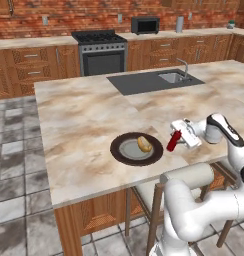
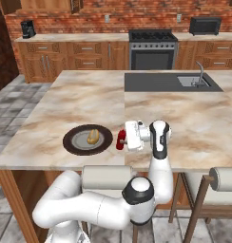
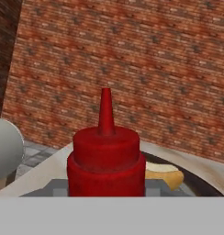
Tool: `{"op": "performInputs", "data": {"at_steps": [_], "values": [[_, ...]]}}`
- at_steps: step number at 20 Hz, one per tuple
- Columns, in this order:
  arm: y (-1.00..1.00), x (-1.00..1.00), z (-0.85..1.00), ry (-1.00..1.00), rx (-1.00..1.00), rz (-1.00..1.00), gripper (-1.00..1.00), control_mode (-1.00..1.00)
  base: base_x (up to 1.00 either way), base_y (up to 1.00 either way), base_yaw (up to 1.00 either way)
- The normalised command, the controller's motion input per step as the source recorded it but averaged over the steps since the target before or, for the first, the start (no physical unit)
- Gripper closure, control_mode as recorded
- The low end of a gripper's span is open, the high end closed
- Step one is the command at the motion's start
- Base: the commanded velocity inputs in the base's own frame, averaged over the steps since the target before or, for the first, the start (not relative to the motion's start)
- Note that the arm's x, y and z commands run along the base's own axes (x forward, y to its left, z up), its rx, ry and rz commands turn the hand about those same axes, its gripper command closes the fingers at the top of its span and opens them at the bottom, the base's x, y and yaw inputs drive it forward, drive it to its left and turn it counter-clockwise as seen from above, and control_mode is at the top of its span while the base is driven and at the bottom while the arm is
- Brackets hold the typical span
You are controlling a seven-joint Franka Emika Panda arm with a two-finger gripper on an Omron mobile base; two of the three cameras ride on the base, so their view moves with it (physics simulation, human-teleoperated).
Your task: Move the hot dog bun to the plate on the dining table and place the condiment next to that plate. Then navigate to the fridge and take the sausage and place it on the plate as well.
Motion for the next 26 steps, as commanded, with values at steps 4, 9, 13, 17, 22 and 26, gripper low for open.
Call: {"op": "performInputs", "data": {"at_steps": [4, 9, 13, 17, 22, 26], "values": [[0.00, 0.36, -0.35, 0.01, 0.02, 0.00, 1.00, -1.00, 0.00, 0.00, 0.00], [0.00, 0.34, -0.36, 0.00, 0.00, 0.00, 1.00, -1.00, 0.00, 0.00, 0.00], [0.00, 0.10, -0.39, 0.00, 0.00, 0.00, 1.00, -1.00, 0.00, 0.00, 0.00], [0.00, 0.00, -0.36, 0.00, 0.00, 0.00, -1.00, -1.00, 0.00, 0.00, 0.00], [0.00, 0.00, -0.04, 0.00, 0.00, 0.00, -1.00, -1.00, 0.00, 0.00, 0.00], [0.01, 0.00, 0.00, 0.00, 0.00, 0.00, -1.00, -1.00, 0.00, 0.00, 0.00]]}}
